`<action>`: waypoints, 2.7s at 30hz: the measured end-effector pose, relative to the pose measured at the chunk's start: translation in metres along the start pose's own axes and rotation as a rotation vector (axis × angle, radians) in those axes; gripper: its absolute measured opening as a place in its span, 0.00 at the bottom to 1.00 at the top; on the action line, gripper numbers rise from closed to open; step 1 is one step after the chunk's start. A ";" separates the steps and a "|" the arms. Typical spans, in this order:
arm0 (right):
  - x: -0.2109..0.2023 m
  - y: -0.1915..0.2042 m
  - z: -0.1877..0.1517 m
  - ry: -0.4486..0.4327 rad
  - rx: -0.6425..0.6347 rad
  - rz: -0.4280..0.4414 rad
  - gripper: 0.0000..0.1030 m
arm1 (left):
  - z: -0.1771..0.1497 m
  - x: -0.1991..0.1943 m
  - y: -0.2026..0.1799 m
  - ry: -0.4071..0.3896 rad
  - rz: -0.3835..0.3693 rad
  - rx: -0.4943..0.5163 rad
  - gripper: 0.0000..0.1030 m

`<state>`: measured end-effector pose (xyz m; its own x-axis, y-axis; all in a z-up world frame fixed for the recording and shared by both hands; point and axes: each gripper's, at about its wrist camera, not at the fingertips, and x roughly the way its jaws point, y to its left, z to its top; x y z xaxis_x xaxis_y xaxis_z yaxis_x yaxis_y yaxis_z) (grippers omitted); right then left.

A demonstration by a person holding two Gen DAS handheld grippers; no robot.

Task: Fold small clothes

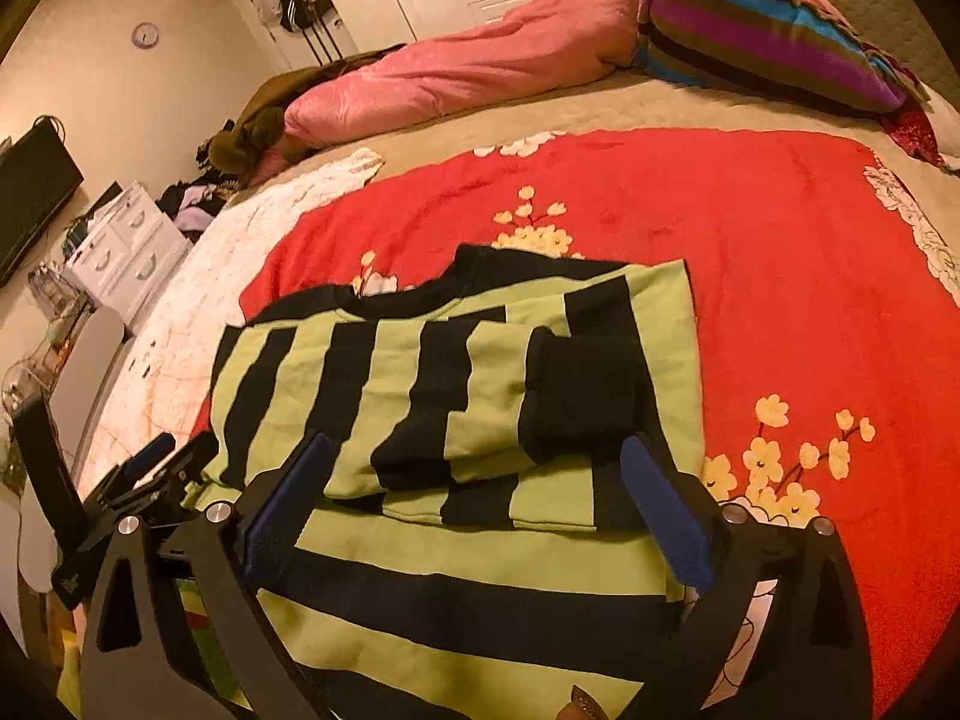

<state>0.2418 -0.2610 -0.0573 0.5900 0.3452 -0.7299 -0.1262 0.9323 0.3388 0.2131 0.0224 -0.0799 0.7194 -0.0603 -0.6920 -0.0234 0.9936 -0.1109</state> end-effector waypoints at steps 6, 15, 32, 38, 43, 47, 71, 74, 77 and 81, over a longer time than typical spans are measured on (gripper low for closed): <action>-0.006 0.005 0.001 -0.007 -0.010 0.000 0.95 | 0.002 -0.008 0.000 -0.032 0.028 0.008 0.91; -0.019 0.010 -0.003 -0.011 -0.024 0.010 0.96 | 0.001 -0.018 0.006 -0.053 0.045 -0.006 0.91; -0.053 0.011 -0.005 -0.042 -0.026 0.034 0.96 | 0.000 -0.064 0.005 -0.135 0.054 -0.037 0.91; -0.062 0.010 -0.010 -0.047 -0.024 0.053 0.96 | -0.004 -0.080 0.013 -0.130 0.083 -0.041 0.91; -0.069 0.009 -0.016 -0.044 -0.029 0.062 0.96 | -0.009 -0.090 0.018 -0.109 0.115 -0.051 0.91; -0.075 0.010 -0.020 -0.040 -0.032 0.072 0.96 | -0.014 -0.094 0.021 -0.069 0.119 -0.064 0.91; -0.089 0.000 -0.088 0.118 -0.116 0.048 0.96 | -0.043 -0.113 0.042 0.058 0.169 -0.053 0.91; -0.088 -0.002 -0.100 0.146 -0.123 0.040 0.96 | -0.048 -0.116 0.047 0.075 0.182 -0.047 0.91; -0.088 -0.005 -0.113 0.176 -0.135 0.033 0.96 | -0.055 -0.119 0.053 0.092 0.189 -0.048 0.91; -0.087 -0.008 -0.132 0.221 -0.138 0.028 0.96 | -0.065 -0.124 0.064 0.123 0.178 -0.064 0.91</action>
<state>0.0859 -0.2840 -0.0752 0.3979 0.3718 -0.8387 -0.2563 0.9229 0.2875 0.0775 0.0874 -0.0477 0.6100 0.0998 -0.7861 -0.1893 0.9817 -0.0222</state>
